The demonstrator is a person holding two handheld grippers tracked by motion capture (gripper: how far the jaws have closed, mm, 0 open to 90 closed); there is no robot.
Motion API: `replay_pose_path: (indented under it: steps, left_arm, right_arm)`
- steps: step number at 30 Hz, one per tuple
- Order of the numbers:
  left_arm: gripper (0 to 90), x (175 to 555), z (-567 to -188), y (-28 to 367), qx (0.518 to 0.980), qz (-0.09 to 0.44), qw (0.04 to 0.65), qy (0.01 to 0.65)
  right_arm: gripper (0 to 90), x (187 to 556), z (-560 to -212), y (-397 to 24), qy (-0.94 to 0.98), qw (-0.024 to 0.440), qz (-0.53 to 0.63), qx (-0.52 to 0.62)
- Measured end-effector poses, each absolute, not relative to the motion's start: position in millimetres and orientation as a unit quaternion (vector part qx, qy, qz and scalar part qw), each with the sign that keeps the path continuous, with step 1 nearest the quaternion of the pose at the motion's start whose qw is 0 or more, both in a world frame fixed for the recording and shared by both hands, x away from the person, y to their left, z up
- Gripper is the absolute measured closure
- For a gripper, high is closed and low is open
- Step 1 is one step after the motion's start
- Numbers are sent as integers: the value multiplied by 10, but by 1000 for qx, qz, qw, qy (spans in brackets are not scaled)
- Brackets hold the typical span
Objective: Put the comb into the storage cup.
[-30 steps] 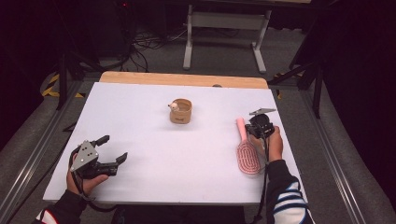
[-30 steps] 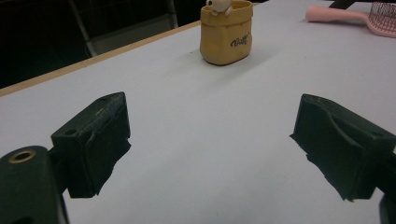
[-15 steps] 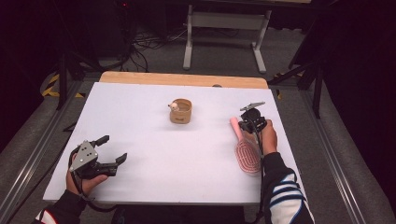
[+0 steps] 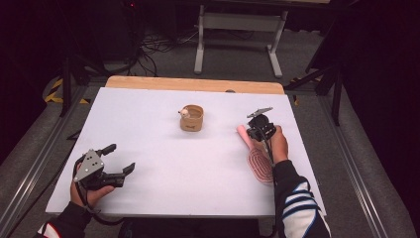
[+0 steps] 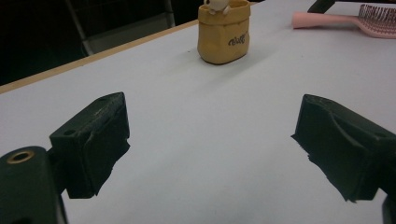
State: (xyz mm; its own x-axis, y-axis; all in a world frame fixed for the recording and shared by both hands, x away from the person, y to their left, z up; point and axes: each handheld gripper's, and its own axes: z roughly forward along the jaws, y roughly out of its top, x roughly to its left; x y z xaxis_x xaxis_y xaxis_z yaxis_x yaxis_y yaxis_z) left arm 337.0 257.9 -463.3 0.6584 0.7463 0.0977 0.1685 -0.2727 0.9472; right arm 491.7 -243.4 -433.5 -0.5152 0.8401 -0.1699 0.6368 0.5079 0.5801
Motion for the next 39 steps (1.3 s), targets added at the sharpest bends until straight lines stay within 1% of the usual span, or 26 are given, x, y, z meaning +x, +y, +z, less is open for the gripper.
replay_pose_path:
  steps: [8,16,29,35,39]
  left_arm:
    - [111,3372,-4633,2578,749,277,518,306]
    - [111,3375,-4633,2582,751,277,517,304]
    - [112,3371,-4633,2580,750,274,519,306]
    - [113,3374,-4630,2586,748,273,521,307]
    - [113,3371,-4630,2586,749,273,520,306]
  right_arm:
    - [899,4913,-4339,-2317,848,219,228,425]
    - [899,4860,-4309,-2177,861,207,234,402]
    - [900,4671,-4274,-1815,882,182,249,355]
    - [900,4568,-4259,-1659,884,185,265,338]
    - [900,4555,-4242,-1614,884,176,274,335]
